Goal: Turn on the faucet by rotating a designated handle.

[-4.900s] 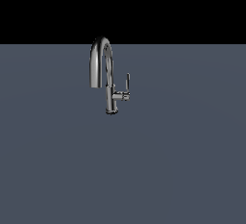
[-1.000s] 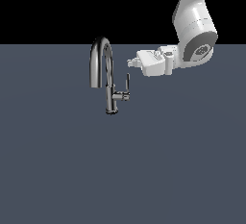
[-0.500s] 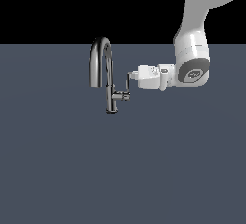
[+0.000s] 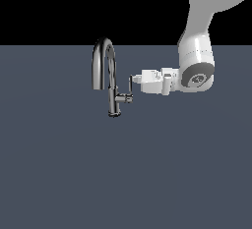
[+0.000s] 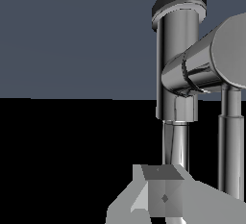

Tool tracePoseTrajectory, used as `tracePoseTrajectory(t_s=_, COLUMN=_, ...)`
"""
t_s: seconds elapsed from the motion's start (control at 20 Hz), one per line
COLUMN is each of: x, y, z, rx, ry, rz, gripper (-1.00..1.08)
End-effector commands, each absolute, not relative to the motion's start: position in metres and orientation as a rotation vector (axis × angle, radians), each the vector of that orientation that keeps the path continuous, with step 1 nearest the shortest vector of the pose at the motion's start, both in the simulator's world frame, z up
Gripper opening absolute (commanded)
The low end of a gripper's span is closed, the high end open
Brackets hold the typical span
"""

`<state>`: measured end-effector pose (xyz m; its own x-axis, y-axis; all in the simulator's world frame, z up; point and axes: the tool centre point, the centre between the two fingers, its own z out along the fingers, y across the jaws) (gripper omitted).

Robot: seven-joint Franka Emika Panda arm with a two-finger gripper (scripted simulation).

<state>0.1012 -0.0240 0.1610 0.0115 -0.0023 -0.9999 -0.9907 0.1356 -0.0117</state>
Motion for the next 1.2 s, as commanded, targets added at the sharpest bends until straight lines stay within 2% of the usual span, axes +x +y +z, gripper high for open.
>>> tracePoseTrajectory(t_s=0.0, x=0.096, y=-0.023, z=0.162, rx=-1.115, ry=1.263, rz=1.099, gripper=-1.0)
tracePoseTrajectory(t_s=1.15, x=0.043, y=-0.021, z=0.162, rx=-1.111, ry=1.27, rz=1.085, gripper=-1.0)
